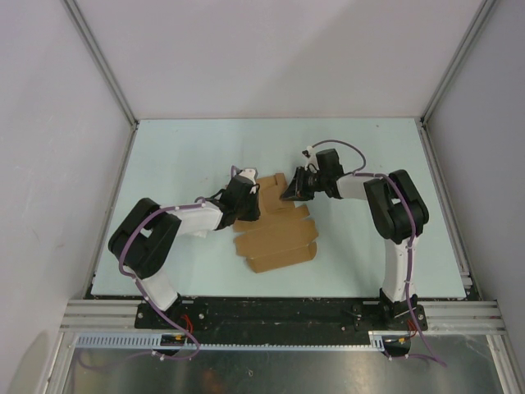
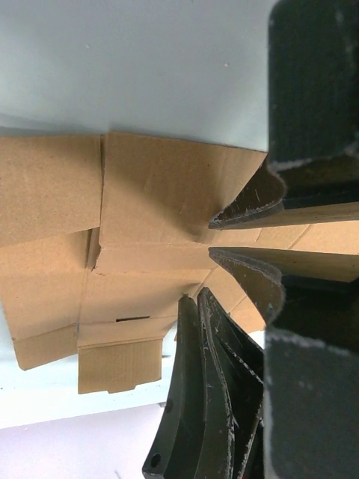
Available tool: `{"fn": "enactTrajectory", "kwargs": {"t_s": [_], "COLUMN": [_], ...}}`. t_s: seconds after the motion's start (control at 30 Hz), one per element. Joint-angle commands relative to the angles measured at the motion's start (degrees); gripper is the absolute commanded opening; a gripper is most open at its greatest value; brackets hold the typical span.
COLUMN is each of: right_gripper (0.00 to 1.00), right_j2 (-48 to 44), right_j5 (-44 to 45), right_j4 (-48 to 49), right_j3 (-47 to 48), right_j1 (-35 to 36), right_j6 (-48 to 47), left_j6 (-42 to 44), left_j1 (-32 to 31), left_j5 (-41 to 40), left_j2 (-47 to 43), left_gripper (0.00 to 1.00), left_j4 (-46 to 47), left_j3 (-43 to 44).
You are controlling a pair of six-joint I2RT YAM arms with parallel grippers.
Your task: Fold the paper box
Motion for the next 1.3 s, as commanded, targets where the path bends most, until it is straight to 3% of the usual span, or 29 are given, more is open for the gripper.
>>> {"fn": "enactTrajectory", "kwargs": {"t_s": [0.0, 0.37, 0.7, 1.0, 1.13, 1.27], "right_gripper": [0.21, 0.23, 0.27, 0.27, 0.24, 0.20], "right_j2": [1.89, -0.48, -6.82, 4.42, 11.19, 15.33], "right_j5": [2.75, 1.18, 0.99, 3.71, 6.17, 8.20], "right_j4": [-3.02, -5.66, -11.53, -23.23, -28.94, -32.20], "right_j3": [1.73, 3.84, 10.60, 27.72, 38.79, 42.95], "right_j1": [0.59, -0.02, -5.82, -7.76, -7.67, -7.41], "right_j6": [-2.65, -3.62, -4.57, -8.97, -10.99, -11.70], "left_j6": [0.73, 0.82, 0.82, 1.96, 2.31, 2.58], "left_j1": [-0.35, -0.26, -0.26, -0.26, -0.26, -0.26], "left_j5": [2.37, 2.37, 2.28, 2.37, 2.37, 2.37], "left_j2": [1.76, 1.76, 1.59, 1.76, 2.03, 2.38], "left_gripper": [0.27, 0.27, 0.27, 0.27, 0.27, 0.27], "left_j4": [-0.34, -0.34, -0.43, -0.52, -0.52, -0.52], "left_j3": [0.64, 0.46, 0.29, 0.46, 0.73, 0.99]}}
